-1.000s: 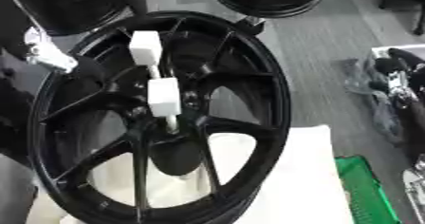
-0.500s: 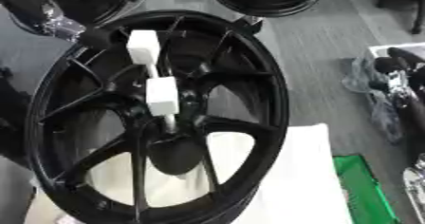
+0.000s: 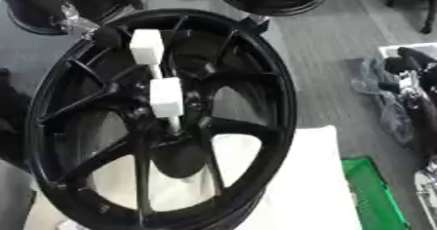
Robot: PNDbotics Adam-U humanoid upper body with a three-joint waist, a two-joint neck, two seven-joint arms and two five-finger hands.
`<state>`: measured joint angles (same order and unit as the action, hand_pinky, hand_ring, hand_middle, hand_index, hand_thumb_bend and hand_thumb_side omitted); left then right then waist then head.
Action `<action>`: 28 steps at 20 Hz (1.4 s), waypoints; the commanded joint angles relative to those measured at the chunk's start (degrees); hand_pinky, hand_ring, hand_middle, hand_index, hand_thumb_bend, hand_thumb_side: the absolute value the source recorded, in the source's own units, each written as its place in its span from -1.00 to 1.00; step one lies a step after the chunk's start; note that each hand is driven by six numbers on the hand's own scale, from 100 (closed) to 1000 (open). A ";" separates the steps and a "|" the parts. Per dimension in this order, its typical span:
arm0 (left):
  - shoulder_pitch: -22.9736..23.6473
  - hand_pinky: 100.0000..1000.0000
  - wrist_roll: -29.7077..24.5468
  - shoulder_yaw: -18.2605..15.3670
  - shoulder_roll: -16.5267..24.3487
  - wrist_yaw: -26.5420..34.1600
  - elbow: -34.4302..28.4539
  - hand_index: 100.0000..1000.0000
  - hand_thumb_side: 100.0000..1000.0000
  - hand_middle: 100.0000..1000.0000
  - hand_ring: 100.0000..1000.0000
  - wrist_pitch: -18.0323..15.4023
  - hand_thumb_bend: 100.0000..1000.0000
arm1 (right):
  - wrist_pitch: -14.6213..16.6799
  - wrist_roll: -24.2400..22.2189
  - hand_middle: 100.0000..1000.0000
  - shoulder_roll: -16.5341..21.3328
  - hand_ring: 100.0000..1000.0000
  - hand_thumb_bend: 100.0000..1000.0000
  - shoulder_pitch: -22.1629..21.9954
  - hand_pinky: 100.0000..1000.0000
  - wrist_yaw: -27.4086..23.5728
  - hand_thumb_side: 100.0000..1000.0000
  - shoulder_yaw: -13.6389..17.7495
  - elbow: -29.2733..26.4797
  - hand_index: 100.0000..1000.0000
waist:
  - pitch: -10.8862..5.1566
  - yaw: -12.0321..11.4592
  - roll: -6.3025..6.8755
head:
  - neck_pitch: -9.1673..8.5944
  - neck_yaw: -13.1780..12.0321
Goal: Pull the pin out of the wheel hub.
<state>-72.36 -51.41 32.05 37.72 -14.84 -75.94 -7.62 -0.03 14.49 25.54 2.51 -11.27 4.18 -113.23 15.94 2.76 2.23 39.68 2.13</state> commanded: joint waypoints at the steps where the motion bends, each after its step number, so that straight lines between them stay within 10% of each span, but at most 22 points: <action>1: -2.03 0.79 0.22 -1.90 -0.60 -2.75 2.49 0.77 0.56 0.64 0.75 -1.87 0.08 | -0.42 -0.28 0.37 0.97 0.63 -1.00 0.42 0.39 0.05 0.18 0.05 -1.36 0.60 | -1.27 0.14 -0.38 | 0.08 -0.23; 13: -2.52 0.82 1.93 -2.50 -2.62 -7.74 6.76 0.78 0.42 0.66 0.76 -7.76 0.10 | -0.90 -0.61 0.37 0.91 0.63 -1.00 0.76 0.39 0.09 0.18 -0.10 -1.36 0.60 | -1.31 0.43 -0.36 | -0.78 -0.87; 22: -3.28 0.80 -0.52 -1.67 -4.56 -9.44 7.37 0.71 -0.15 0.60 0.75 -10.21 0.06 | -1.09 -0.98 0.37 1.17 0.63 -1.00 1.20 0.39 0.14 0.17 -0.33 -1.36 0.60 | -1.37 0.81 -0.25 | -0.90 -1.45; 28: -3.89 0.80 -0.56 -1.13 -6.76 -11.13 9.15 0.69 -0.07 0.60 0.74 -10.92 0.03 | -1.51 -1.13 0.38 1.22 0.63 -1.00 1.46 0.39 0.04 0.18 -0.40 -1.36 0.60 | -1.36 1.18 -0.21 | -0.79 -1.74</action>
<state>-74.69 -48.86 31.22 30.64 -25.47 -66.77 -15.07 -1.32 13.36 25.45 3.54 -11.27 3.51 -113.23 15.94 3.87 2.20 39.59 0.56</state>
